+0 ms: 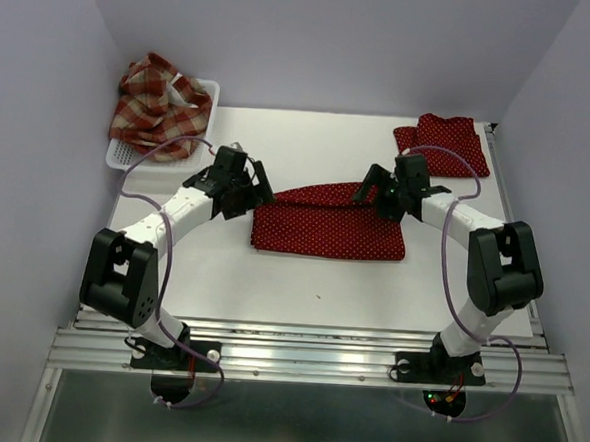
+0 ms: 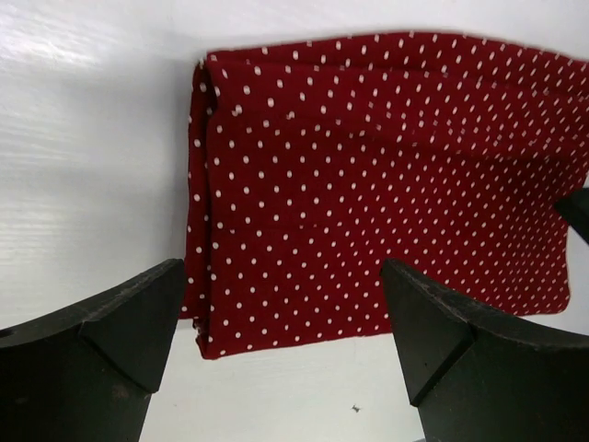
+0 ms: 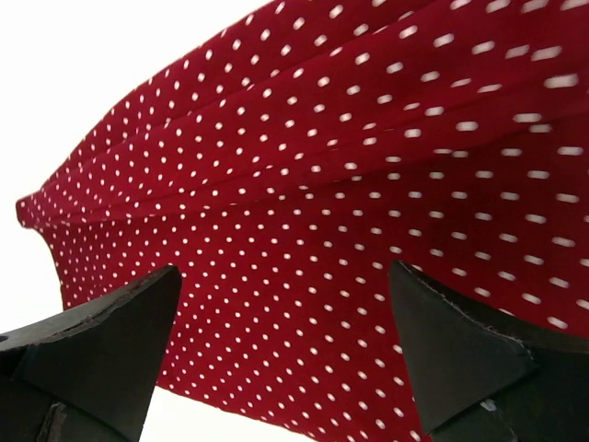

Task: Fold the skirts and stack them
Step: Fold the skirt

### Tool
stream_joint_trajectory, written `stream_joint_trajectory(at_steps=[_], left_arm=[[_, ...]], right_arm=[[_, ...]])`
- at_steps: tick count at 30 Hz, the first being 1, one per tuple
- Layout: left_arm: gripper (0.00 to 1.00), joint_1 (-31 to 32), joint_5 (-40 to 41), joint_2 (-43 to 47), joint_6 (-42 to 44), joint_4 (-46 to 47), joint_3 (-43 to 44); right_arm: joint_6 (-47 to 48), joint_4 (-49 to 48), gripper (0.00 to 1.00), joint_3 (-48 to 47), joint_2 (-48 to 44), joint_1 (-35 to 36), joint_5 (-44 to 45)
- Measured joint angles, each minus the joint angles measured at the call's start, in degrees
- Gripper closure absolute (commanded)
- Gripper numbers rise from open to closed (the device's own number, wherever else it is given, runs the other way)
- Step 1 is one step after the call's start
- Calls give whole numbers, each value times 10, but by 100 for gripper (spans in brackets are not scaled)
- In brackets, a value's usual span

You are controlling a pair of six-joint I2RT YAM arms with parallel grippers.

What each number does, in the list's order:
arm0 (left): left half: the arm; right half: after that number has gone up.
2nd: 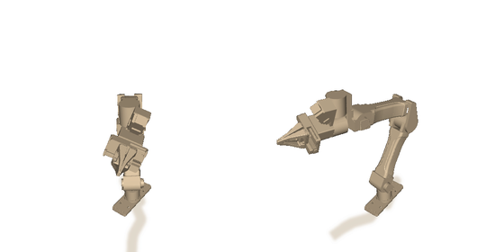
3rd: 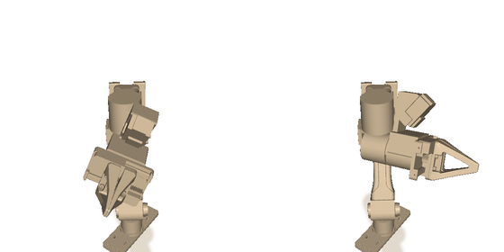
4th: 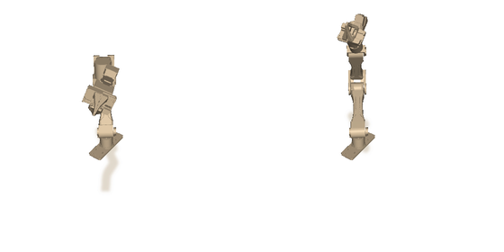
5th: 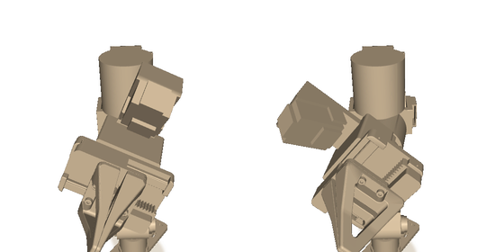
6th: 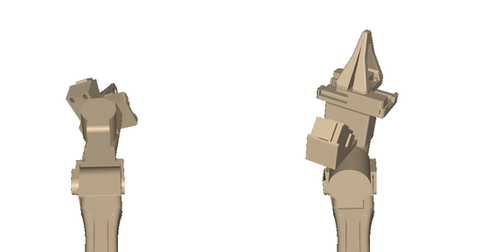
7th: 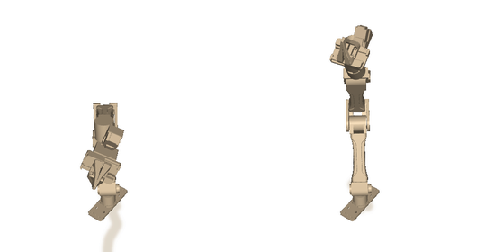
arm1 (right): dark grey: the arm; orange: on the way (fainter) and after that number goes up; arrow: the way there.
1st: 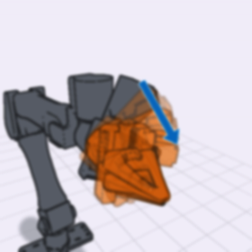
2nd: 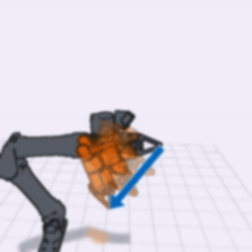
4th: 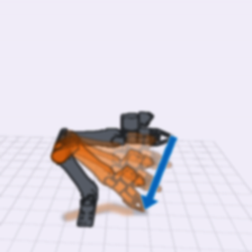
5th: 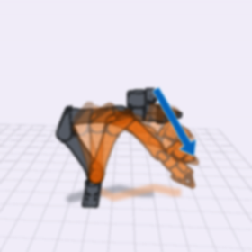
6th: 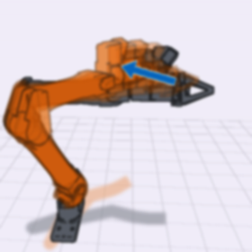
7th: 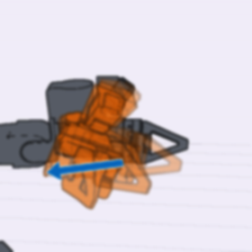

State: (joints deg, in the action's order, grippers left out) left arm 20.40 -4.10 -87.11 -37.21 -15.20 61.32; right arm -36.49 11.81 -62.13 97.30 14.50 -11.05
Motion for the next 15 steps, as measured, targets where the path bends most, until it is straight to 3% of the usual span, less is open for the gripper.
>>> stream_joint_trajectory(at_steps=[15], left_arm=[[1, 31, -19, 2, 4, 48, -40]], right_arm=[[-24, -59, 0, -93, 135, 13, -39]])
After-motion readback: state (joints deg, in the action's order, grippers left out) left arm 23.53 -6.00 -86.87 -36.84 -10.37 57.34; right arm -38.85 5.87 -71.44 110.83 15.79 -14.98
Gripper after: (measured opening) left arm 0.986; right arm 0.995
